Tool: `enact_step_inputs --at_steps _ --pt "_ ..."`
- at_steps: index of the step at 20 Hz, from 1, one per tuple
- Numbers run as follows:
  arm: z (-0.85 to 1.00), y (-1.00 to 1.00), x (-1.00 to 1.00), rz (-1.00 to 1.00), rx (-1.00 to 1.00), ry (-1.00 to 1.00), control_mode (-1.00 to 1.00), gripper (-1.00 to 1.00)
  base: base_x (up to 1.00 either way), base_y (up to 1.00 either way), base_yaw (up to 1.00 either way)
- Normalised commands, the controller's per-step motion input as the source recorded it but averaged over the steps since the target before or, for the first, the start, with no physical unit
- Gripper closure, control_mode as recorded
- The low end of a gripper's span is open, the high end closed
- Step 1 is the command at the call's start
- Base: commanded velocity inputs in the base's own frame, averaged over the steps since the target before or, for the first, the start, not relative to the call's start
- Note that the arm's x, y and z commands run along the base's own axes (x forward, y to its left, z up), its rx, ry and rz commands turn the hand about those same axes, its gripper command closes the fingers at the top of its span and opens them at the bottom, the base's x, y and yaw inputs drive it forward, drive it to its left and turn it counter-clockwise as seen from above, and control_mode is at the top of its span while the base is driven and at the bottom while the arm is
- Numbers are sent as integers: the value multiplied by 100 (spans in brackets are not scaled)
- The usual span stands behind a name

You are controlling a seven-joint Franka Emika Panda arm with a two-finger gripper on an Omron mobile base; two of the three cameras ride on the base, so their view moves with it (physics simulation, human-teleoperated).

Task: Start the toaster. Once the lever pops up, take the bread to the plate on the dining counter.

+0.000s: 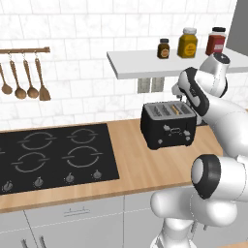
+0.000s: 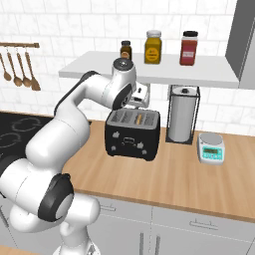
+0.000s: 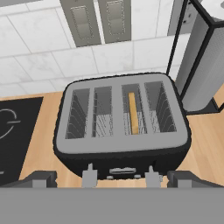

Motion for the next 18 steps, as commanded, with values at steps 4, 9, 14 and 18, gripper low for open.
enact_step_inputs --at_steps 4,9,14,18 --pt "0 0 0 0 0 0 -100 -100 0 0 0" --pt "0 0 0 0 0 0 -100 -100 0 0 0" --pt "0 0 0 0 0 0 -100 -100 0 0 0" --pt "0 0 0 0 0 0 -100 -100 0 0 0"
